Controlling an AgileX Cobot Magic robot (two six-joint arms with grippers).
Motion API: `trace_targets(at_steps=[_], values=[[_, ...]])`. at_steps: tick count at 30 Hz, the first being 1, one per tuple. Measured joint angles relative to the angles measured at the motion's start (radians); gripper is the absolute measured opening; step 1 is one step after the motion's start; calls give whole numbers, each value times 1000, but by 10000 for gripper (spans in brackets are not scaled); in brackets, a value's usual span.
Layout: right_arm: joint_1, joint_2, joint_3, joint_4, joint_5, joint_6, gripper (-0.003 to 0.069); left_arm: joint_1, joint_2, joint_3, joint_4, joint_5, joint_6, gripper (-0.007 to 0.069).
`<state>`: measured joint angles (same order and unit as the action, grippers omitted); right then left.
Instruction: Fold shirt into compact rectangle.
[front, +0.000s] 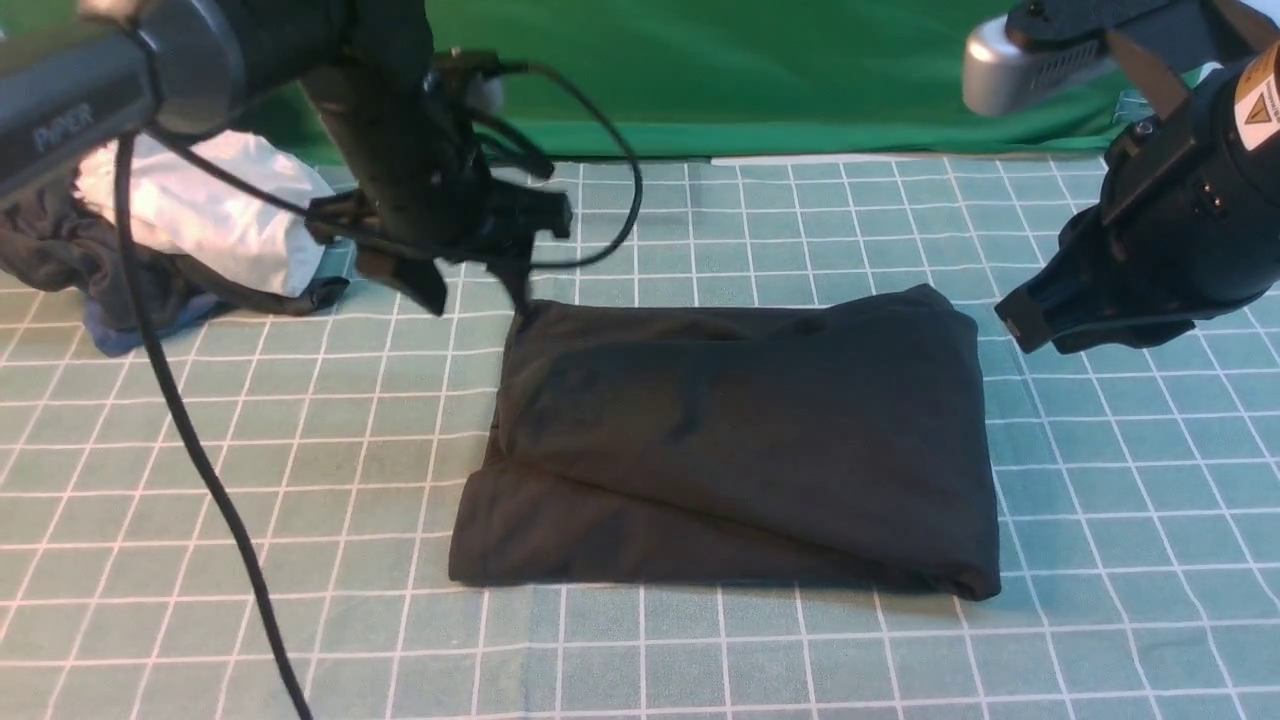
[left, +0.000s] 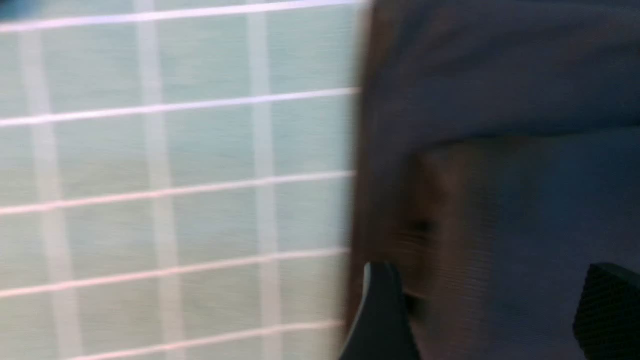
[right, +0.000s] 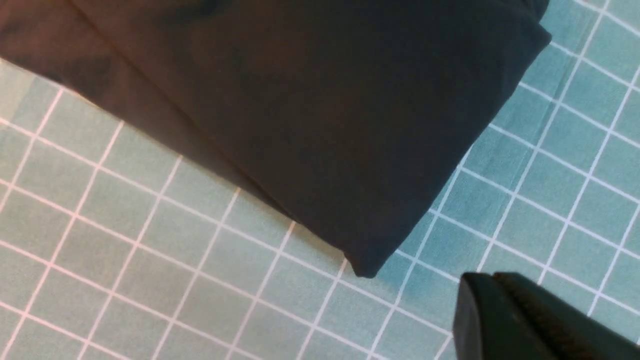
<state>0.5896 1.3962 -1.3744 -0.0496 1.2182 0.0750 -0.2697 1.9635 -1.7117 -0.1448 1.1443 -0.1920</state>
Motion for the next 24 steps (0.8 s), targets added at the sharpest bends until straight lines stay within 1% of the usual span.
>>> trace_targets(at_steps=[2, 4, 6, 10, 13, 14, 15, 16, 20, 22, 23, 24], values=[[0, 0, 0, 0, 0, 0, 13, -2, 2, 6, -76, 4, 21, 468], [0, 0, 0, 0, 1, -1, 13, -13, 9, 29, -108, 4, 37, 463], [0, 0, 0, 0, 1, -1, 13, -26, 27, 61, -115, 4, 43, 440], [0, 0, 0, 0, 1, -1, 15, -39, 79, 124, -101, -33, 46, 342], [0, 0, 0, -16, 1, -2, 15, -40, 130, 151, -92, -103, 15, 240], [0, 0, 0, -16, 1, -2, 15, -40, 133, 152, -92, -104, 13, 235], [0, -4, 0, -35, 1, -3, 15, -40, 143, 153, -91, -105, 5, 205], [0, -8, 0, -43, 1, -3, 15, -40, 144, 153, -88, -103, 3, 191], [0, -75, 0, -50, 1, -3, 15, -40, 131, 126, -44, -68, -22, 187], [0, -145, 0, -53, -1, -3, 15, -40, 107, 87, 17, -32, -44, 219], [0, -152, 0, -53, -1, -3, 15, -40, 102, 83, 21, -29, -44, 223], [0, -218, 0, -53, -3, -2, 15, -40, 75, 42, 57, 0, -52, 260]])
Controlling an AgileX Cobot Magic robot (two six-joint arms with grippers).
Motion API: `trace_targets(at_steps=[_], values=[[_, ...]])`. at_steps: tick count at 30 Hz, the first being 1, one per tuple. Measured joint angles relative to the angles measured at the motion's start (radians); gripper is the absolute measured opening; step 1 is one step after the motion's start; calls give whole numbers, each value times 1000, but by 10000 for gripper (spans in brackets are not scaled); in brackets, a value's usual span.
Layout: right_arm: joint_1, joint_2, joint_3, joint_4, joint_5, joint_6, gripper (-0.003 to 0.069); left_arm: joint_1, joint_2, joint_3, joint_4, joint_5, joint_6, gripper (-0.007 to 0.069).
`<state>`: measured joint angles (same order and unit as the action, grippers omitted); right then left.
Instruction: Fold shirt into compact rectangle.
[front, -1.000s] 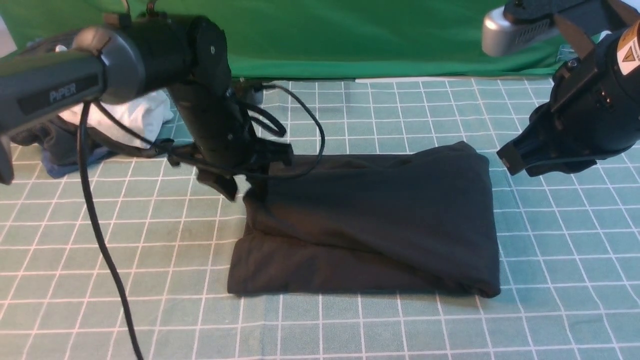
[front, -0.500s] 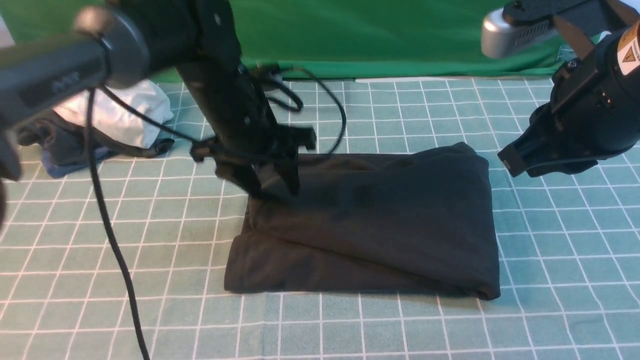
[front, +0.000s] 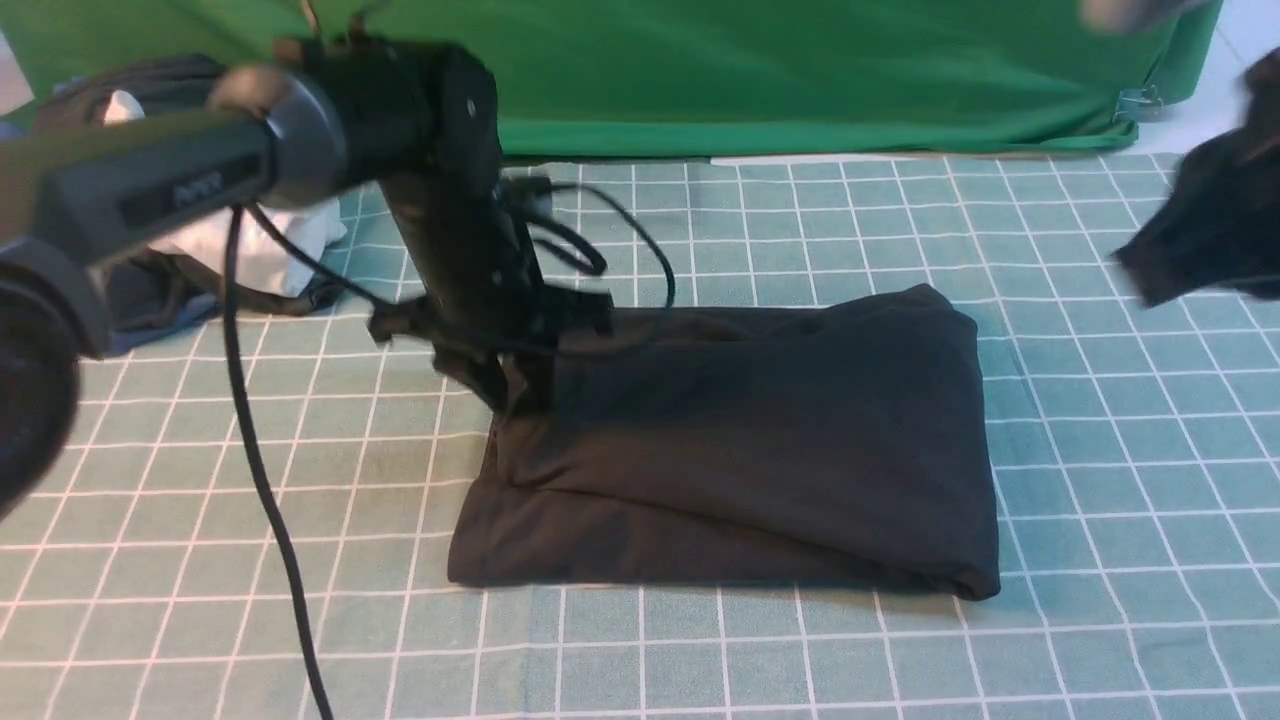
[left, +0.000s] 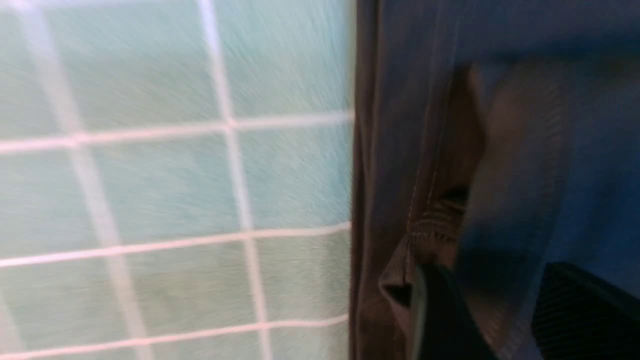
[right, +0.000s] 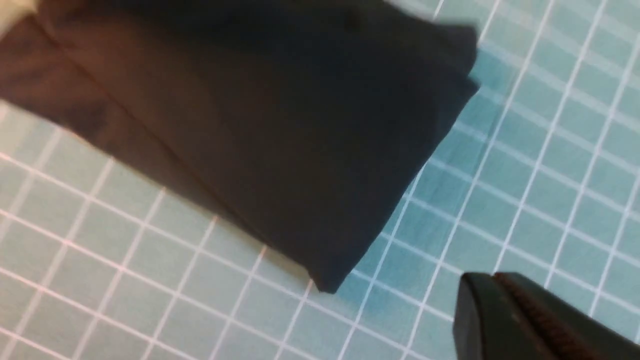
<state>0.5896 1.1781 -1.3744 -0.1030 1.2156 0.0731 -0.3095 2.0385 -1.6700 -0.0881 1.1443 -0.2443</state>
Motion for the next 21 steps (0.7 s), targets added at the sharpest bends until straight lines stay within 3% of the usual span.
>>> trace_targets(at_steps=[9, 16, 21], values=[[0, -350, 1, -3, 0, 4, 17, 0, -111, -102, 46, 67, -9, 419], [0, -668, 125, -4, -23, -39, 24, 1, -140, -102, 50, 73, -9, 435], [0, -906, 424, 58, -236, -102, 24, 1, -143, -102, 50, 74, -9, 435]])
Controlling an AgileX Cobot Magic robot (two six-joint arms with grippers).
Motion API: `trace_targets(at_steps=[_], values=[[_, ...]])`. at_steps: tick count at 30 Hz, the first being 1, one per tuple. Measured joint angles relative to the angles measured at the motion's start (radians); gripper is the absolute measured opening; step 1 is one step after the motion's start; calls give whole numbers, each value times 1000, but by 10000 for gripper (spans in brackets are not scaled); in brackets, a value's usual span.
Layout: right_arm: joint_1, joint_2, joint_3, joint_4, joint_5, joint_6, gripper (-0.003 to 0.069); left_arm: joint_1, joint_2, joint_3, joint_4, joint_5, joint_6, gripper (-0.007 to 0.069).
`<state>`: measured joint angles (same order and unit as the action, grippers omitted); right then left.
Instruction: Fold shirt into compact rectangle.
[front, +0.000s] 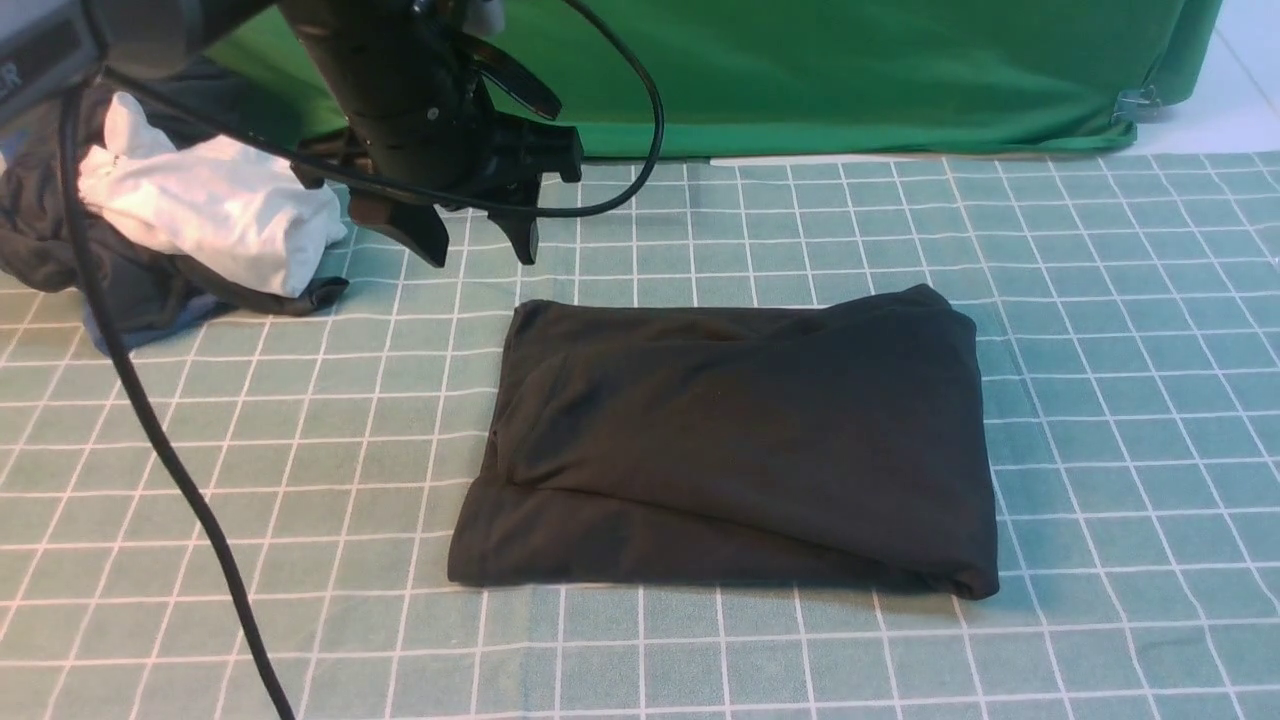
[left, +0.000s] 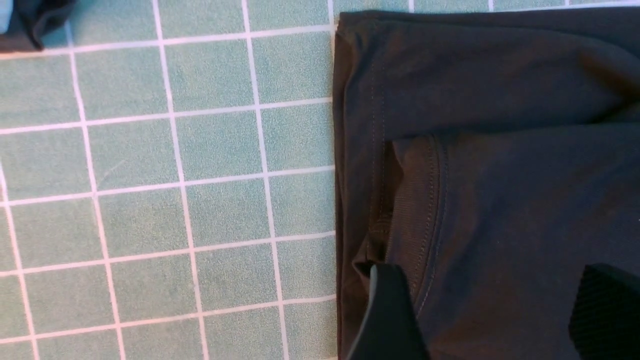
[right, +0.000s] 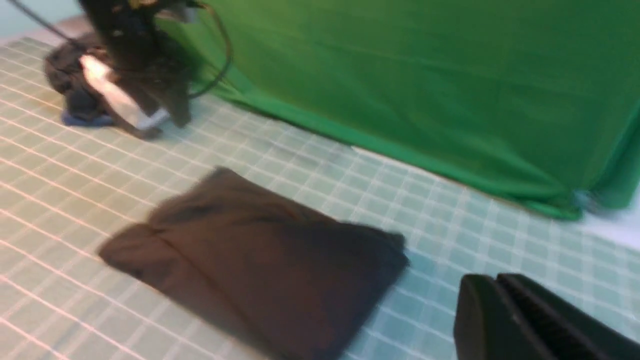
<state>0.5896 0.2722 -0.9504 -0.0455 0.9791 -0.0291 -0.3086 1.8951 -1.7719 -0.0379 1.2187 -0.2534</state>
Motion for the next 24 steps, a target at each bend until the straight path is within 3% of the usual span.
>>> trace_targets(at_steps=[6, 10, 24], values=[[0, -122, 452, 159, -477, -97, 27, 0, 0, 0, 0, 0, 1, 435], [0, -123, 599, 176, -683, -122, 29, 0, 0, 0, 0, 0, 1, 435], [0, -125, 647, 181, -736, -129, 68, 0, 0, 0, -1, -32, 1, 436]])
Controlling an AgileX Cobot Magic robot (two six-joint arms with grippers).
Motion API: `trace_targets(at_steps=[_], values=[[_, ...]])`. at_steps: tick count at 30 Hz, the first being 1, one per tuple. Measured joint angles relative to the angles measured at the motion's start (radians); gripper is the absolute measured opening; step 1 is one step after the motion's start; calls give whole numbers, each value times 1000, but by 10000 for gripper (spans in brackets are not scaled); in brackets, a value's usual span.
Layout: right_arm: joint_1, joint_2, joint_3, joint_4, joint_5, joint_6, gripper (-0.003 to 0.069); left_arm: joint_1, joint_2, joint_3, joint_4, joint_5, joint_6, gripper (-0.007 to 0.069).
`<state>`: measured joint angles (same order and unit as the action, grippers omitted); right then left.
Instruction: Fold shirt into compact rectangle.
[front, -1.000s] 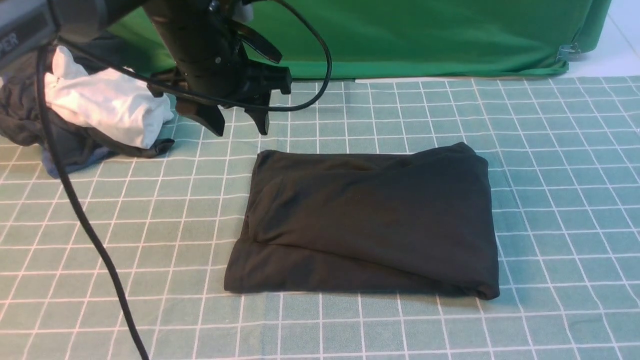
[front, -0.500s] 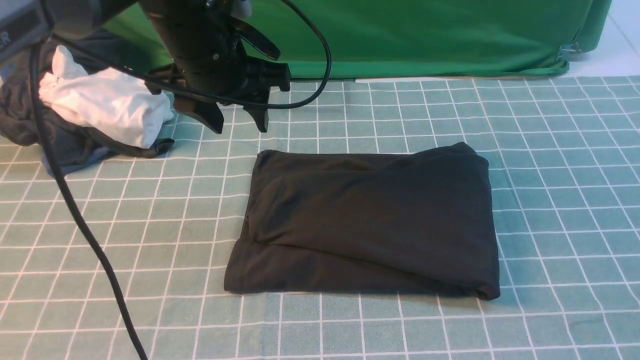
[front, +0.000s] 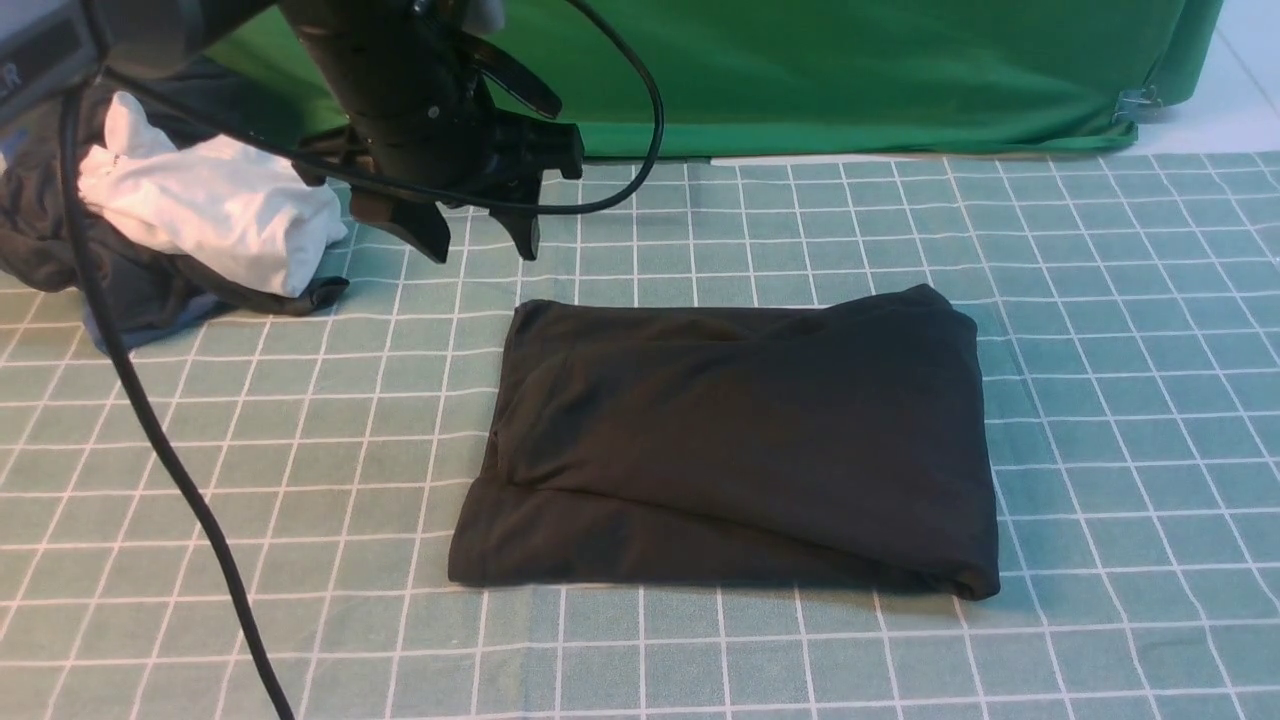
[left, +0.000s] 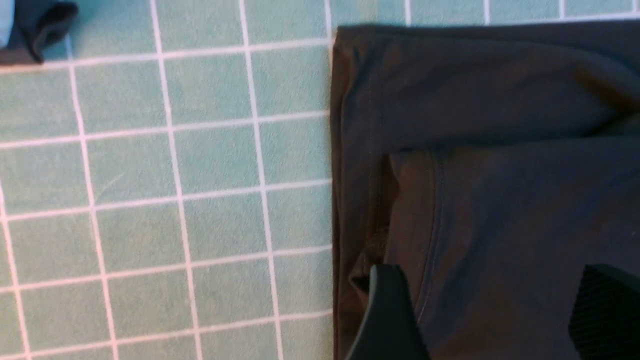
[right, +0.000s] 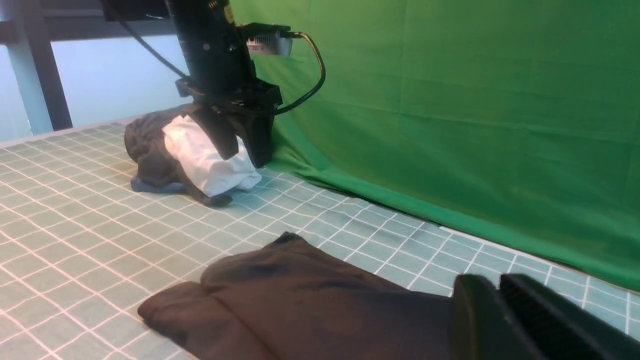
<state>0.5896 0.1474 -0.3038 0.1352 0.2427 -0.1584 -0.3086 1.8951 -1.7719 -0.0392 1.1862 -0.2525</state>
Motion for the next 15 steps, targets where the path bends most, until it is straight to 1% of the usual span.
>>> trace_targets(at_steps=[7, 10, 14, 15], values=[[0, 0, 0, 0, 0, 1, 78, 0, 0, 0, -22, -33, 0, 436], [-2, -10, 19, -1, -27, 1, 85, 0, 0, 0, -25, -33, 0, 436], [-44, -45, 76, -9, -66, 4, 96, 0, 0, 0, -25, -33, 0, 436], [-87, -63, 109, -33, -67, 4, 100, 0, 0, 0, -25, -33, 0, 436]])
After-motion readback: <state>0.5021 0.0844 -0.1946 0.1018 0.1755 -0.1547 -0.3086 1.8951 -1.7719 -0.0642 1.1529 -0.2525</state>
